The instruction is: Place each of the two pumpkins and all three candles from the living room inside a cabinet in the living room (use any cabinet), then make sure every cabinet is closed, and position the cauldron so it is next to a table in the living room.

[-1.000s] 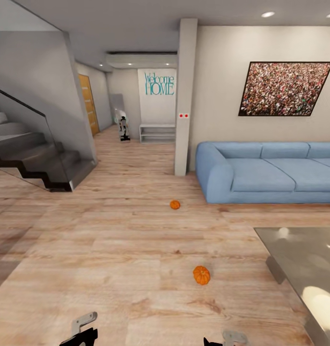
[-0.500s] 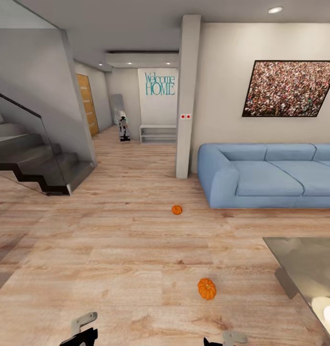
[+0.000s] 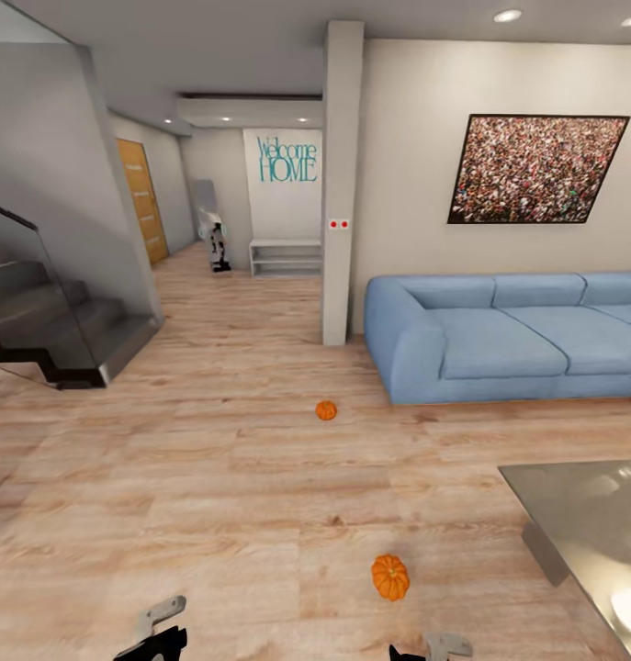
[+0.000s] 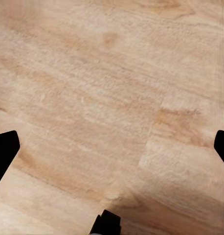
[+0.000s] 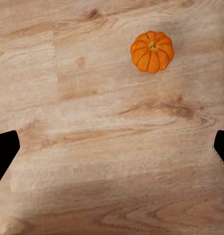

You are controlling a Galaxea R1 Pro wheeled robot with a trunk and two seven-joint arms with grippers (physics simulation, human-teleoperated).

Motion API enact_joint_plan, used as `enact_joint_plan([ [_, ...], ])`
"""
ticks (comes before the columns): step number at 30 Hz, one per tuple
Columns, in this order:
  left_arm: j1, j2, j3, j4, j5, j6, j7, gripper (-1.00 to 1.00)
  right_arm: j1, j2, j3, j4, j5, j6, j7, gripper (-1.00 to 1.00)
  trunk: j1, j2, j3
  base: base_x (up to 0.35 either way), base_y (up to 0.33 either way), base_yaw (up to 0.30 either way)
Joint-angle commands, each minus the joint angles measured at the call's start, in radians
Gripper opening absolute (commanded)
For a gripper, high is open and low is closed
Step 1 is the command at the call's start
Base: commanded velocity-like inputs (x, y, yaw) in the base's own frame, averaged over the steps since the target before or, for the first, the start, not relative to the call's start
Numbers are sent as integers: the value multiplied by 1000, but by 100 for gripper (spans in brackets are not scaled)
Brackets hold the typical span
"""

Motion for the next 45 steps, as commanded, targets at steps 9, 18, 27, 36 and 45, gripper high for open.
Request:
enact_joint_plan([
  [9,0,1,-8,-3,8,1,7,100,-1,0,8,0,-10,-3,1,100,1,-1,-1,285,0,-224],
  [18,0,0,-9,-3,8,1,7,100,-1,0,9,0,-10,-3,1,100,1,-1,-2,285,17,-29],
  [27,0,1,-8,-3,8,1,7,100,-1,0,9,0,-10,-3,1,100,1,-1,-5,285,138,-98],
  [36,0,0,-8,-3,8,1,7,100,-1,0,9,0,-10,-3,1,100,1,-1,-5,282,167,-72],
  [45,0,0,-9,-3,8,1,7,100,-1,0,9,0,-10,-3,1,100,1,-1,-5,259,38,-212],
])
